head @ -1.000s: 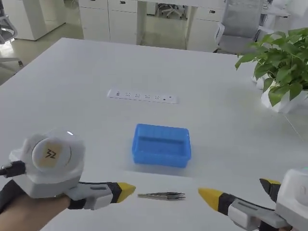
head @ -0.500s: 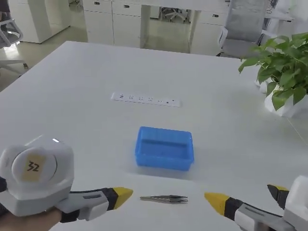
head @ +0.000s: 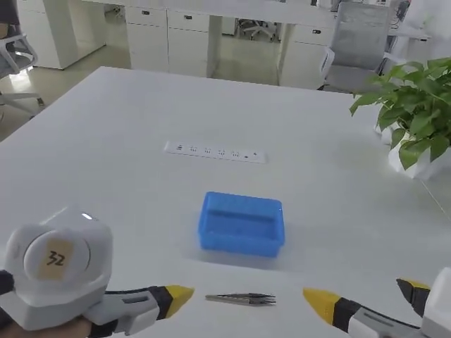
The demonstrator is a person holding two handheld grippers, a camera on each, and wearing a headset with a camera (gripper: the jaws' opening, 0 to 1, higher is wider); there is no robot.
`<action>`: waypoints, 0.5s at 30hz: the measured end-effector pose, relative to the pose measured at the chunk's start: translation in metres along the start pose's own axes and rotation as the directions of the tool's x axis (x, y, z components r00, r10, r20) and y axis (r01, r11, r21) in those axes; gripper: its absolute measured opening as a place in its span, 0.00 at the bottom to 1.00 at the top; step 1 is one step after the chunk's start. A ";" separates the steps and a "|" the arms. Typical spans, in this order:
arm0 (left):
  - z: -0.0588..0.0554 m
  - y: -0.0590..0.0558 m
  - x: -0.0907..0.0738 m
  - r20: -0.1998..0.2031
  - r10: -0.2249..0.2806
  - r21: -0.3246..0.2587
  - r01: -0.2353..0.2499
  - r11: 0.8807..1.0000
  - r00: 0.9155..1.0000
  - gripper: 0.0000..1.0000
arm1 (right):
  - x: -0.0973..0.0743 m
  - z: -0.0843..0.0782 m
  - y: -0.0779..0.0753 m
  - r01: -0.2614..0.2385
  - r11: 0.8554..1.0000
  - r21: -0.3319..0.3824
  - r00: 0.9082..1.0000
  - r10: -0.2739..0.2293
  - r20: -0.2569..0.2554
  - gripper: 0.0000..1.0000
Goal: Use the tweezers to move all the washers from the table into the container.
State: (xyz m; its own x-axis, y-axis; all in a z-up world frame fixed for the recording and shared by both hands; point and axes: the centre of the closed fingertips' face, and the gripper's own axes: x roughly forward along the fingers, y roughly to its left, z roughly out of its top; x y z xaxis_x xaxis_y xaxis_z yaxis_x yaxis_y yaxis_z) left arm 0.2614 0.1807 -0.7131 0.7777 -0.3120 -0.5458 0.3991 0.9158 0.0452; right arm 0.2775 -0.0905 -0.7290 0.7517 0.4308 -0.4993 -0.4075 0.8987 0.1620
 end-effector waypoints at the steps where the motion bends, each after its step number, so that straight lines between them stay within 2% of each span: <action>1: 0.001 0.001 0.000 0.007 0.005 0.000 -0.005 1.000 1.000 0.99 | 0.000 0.000 0.000 0.002 1.000 -0.002 1.000 -0.002 -0.001 0.99; 6: 0.004 0.004 -0.002 0.028 0.012 -0.013 -0.012 1.000 1.000 0.99 | 0.000 -0.002 -0.003 0.021 1.000 -0.018 1.000 -0.021 -0.004 0.99; 15: 0.002 0.003 -0.004 0.019 0.010 -0.008 -0.009 1.000 1.000 0.99 | 0.001 -0.002 -0.002 0.019 1.000 -0.008 1.000 -0.019 -0.005 0.98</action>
State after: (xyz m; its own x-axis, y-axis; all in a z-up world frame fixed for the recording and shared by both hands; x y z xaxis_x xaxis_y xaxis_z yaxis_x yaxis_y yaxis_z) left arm 0.2608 0.1846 -0.7092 0.7905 -0.3079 -0.5294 0.3880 0.9206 0.0438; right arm 0.2782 -0.0923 -0.7314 0.7564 0.4136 -0.5068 -0.3977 0.9058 0.1458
